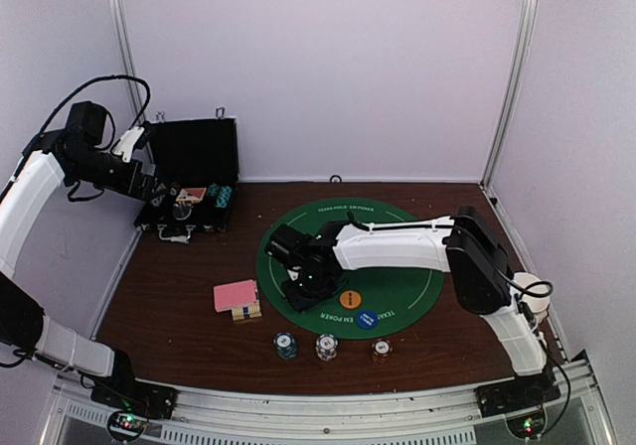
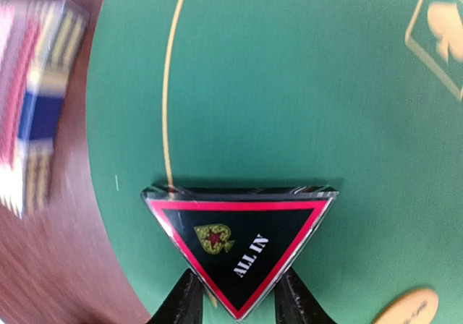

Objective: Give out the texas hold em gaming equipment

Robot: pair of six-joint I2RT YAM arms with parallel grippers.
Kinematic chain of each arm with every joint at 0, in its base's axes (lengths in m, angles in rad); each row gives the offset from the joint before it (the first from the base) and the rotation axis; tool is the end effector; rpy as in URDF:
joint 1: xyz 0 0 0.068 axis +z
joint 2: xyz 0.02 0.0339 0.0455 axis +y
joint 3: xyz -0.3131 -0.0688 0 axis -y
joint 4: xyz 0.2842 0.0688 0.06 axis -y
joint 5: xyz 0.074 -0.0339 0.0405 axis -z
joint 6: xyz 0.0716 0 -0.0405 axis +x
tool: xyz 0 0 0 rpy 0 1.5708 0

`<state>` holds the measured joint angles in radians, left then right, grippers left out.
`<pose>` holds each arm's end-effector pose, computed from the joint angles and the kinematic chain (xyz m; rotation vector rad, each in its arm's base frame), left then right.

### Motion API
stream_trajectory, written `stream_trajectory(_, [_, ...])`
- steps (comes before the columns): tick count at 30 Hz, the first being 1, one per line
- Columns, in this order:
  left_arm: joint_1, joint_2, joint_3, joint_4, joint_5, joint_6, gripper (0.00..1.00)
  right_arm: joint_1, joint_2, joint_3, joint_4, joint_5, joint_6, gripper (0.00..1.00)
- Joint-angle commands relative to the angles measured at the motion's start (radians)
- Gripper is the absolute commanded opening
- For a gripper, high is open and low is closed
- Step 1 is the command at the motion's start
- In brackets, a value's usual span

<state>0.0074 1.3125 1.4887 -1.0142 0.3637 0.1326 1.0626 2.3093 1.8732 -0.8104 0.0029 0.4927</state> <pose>0.3038 -0.0232 0.4204 0.3143 2.3483 -0.3701 0.2727 0.4892 0.1414 -0.8118 2.7740 0.3287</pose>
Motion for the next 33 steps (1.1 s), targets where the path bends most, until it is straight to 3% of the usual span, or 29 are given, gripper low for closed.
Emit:
stream_trajectory(1, [0.008, -0.016, 0.018, 0.007, 0.015, -0.008, 0.98, -0.042, 0.082, 0.115, 0.054, 0.050, -0.018, 0.31])
stream_trajectory(12, [0.008, -0.016, 0.002, -0.006, 0.033, -0.029, 0.98, -0.081, 0.226, 0.372, -0.015, 0.041, -0.069, 0.32])
stream_trajectory(14, [0.008, -0.018, -0.001, -0.006, 0.034, -0.029, 0.98, -0.080, 0.222, 0.374, -0.016, 0.033, -0.078, 0.36])
stream_trajectory(17, [0.008, -0.018, -0.005, -0.007, 0.041, -0.030, 0.98, -0.078, 0.180, 0.359, -0.026, 0.029, -0.086, 0.54])
stream_trajectory(20, [0.009, -0.017, -0.003, -0.011, 0.045, -0.029, 0.98, -0.077, 0.090, 0.286, -0.027, 0.047, -0.077, 0.70])
stream_trajectory(24, [0.008, -0.018, 0.003, -0.019, 0.046, -0.025, 0.98, -0.076, -0.074, 0.089, 0.010, 0.100, -0.038, 0.81])
stream_trajectory(29, [0.008, -0.013, 0.016, -0.032, 0.049, -0.026, 0.98, -0.080, -0.233, -0.193, 0.041, 0.145, 0.067, 0.84])
stream_trajectory(33, [0.008, -0.009, 0.024, -0.034, 0.053, -0.025, 0.97, -0.083, -0.289, -0.319, 0.052, 0.136, 0.139, 0.84])
